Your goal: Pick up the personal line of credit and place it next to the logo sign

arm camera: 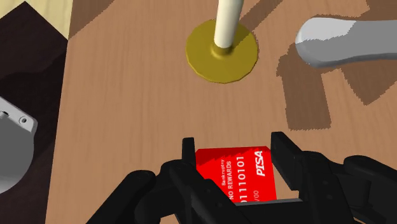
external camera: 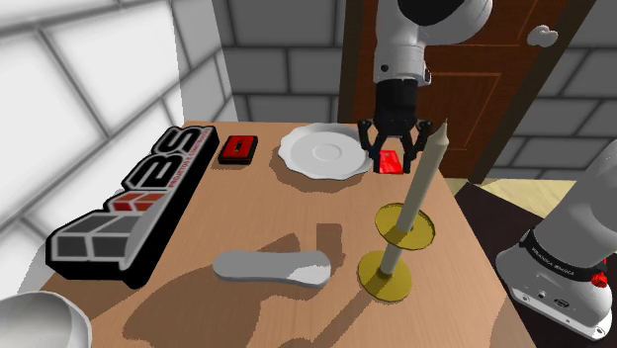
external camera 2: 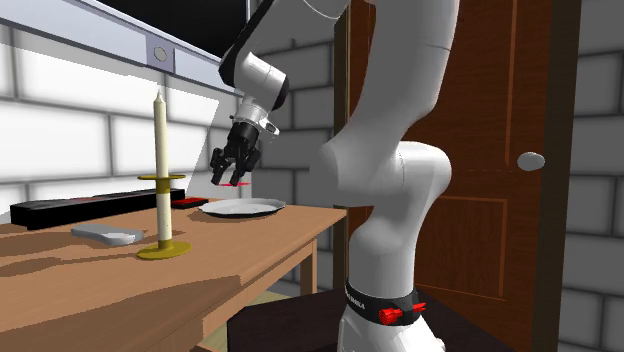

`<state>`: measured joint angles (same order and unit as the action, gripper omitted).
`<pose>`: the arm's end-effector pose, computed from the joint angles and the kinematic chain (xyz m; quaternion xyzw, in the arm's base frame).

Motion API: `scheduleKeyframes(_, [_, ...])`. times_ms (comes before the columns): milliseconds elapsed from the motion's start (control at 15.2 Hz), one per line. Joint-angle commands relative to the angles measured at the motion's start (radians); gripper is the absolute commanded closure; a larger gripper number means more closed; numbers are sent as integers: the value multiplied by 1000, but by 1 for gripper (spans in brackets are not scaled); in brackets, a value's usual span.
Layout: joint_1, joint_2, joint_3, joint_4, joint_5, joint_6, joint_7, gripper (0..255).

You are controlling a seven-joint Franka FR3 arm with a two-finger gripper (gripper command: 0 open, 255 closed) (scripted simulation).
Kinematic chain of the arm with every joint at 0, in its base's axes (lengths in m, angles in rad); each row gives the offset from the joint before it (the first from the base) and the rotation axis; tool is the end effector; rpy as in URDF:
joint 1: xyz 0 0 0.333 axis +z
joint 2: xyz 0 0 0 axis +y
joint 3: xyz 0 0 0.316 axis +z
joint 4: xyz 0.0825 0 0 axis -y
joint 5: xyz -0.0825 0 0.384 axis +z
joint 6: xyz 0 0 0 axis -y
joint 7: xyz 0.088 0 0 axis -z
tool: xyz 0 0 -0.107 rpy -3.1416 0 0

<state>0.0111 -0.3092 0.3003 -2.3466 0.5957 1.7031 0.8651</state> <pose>0.3825 0.1827 0.4340 -0.8884 0.3586 0.2648 0.1097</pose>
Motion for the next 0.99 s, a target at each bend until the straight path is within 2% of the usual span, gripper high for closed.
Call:
scheduleKeyframes(0, [7, 85, 27, 79, -2, 26, 36, 255])
scheduleKeyframes(528, [48, 395, 91, 402, -70, 75, 180, 255])
scheduleKeyframes(924, [113, 643, 109, 706, -159, 58, 301, 255])
